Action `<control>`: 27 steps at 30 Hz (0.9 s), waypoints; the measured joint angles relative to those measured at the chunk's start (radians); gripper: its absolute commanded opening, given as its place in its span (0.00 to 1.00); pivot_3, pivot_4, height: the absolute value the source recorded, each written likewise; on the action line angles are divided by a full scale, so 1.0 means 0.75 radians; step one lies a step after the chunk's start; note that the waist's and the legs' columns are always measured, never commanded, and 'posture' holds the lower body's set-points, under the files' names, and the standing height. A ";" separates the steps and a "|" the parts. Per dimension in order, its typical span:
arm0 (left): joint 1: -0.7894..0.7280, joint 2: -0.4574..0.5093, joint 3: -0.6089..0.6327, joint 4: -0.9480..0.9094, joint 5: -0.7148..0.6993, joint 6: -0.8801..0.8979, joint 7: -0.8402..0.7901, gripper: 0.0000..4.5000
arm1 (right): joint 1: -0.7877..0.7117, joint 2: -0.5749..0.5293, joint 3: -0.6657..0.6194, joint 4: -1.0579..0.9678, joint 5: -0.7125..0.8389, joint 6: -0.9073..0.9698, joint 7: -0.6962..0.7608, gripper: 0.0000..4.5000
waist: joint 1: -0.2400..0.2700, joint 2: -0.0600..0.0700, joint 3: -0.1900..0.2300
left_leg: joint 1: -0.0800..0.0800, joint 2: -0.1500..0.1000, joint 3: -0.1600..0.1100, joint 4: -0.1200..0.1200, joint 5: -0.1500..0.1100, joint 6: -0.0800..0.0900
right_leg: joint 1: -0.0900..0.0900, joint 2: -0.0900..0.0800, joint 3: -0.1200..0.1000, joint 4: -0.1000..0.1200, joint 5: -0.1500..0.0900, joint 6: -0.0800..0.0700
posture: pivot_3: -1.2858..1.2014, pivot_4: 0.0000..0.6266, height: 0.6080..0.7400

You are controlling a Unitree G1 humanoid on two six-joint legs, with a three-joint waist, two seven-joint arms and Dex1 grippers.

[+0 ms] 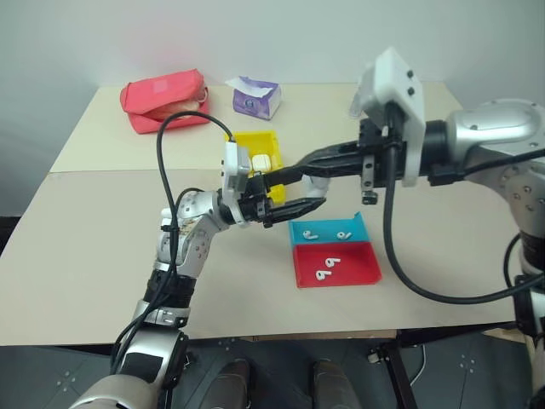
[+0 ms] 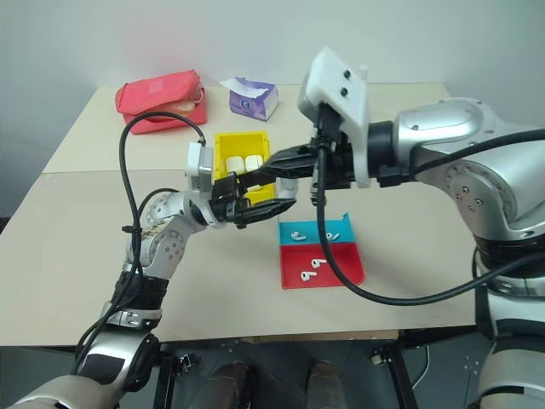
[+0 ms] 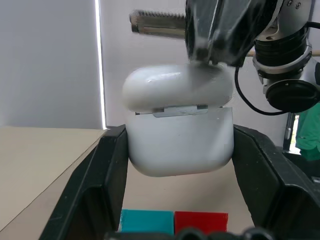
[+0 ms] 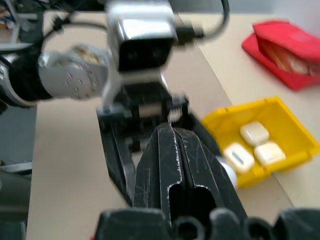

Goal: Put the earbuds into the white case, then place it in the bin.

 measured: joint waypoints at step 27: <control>-0.193 -0.193 0.025 0.474 0.771 -0.124 1.335 0.78 | 0.654 0.229 -0.213 -0.377 -0.380 -0.076 -0.582 0.00 | 0.021 -0.001 0.000 | -0.001 -0.003 0.000 0.000 0.002 -0.003 | 0.000 -0.001 -0.001 0.000 0.001 0.001 | 0.52 0.24 1.00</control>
